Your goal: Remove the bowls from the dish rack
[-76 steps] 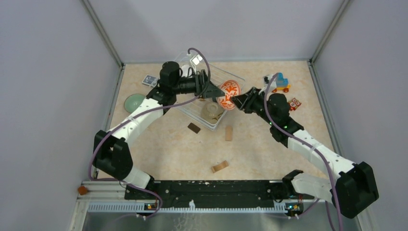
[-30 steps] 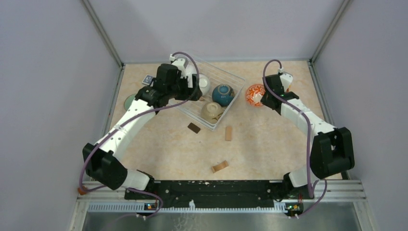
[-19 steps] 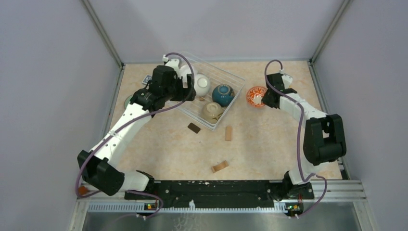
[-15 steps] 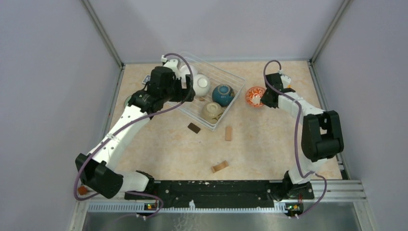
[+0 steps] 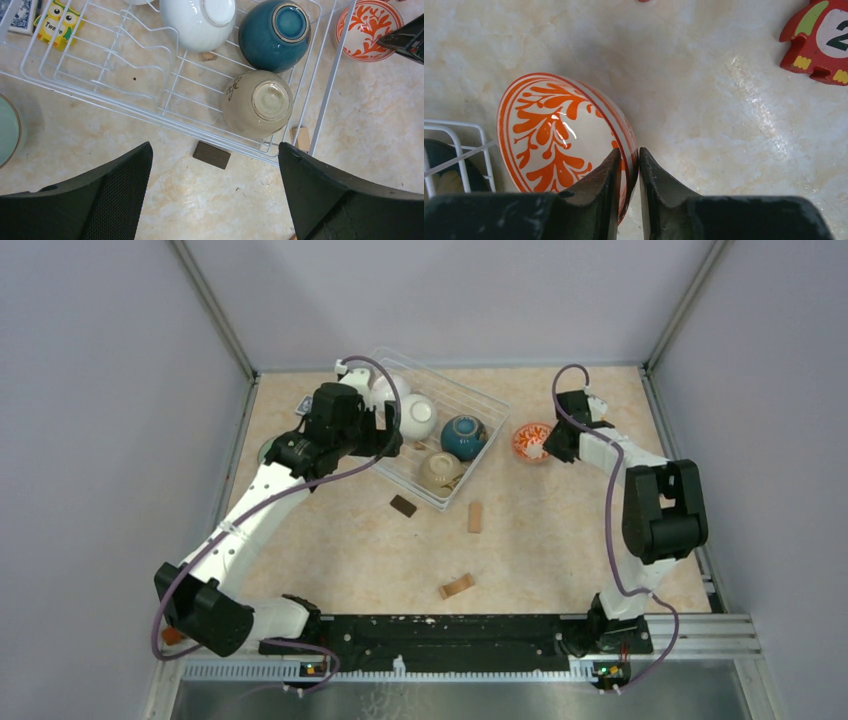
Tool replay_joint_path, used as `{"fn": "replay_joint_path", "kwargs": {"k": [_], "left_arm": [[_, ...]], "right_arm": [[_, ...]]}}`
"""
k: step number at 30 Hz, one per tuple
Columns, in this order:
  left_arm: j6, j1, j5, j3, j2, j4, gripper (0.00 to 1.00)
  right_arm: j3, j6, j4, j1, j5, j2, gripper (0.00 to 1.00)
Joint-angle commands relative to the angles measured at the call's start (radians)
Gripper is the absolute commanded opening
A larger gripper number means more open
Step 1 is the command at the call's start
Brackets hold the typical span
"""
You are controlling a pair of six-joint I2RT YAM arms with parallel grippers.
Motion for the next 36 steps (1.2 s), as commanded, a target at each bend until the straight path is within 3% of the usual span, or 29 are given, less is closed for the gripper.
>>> {"fn": "replay_joint_path", "kwargs": {"k": [1, 4, 9, 11, 17, 27, 33, 36], "left_arm": [[0.019, 0.002, -0.015, -0.006, -0.037, 0.022, 0.99], [0.026, 0.002, -0.019, -0.008, -0.036, 0.023, 0.99], [0.034, 0.002, -0.035, -0.012, -0.042, 0.034, 0.99], [0.031, 0.002, -0.046, -0.015, -0.044, 0.040, 0.99], [0.019, 0.002, -0.051, -0.017, -0.038, 0.046, 0.99], [-0.045, 0.003, 0.002, -0.041, -0.051, 0.072, 0.99], [-0.214, 0.005, -0.064, -0.052, -0.078, 0.015, 0.99], [-0.252, 0.005, 0.005, -0.101, -0.120, 0.058, 0.99]], "right_arm": [[0.069, 0.012, 0.066, -0.016, -0.025, -0.003, 0.22], [0.084, -0.009, 0.048, -0.016, -0.026, -0.017, 0.34], [0.113, -0.075, 0.001, -0.016, -0.038, -0.049, 0.37], [0.118, -0.097, -0.017, -0.016, -0.040, -0.068, 0.48], [0.055, -0.140, 0.007, -0.016, -0.052, -0.179, 0.67], [-0.141, -0.213, 0.107, -0.016, -0.313, -0.461, 0.69], [-0.274, -0.247, 0.125, -0.016, -0.439, -0.643, 0.69], [-0.345, -0.253, 0.114, -0.016, -0.473, -0.761, 0.69]]}}
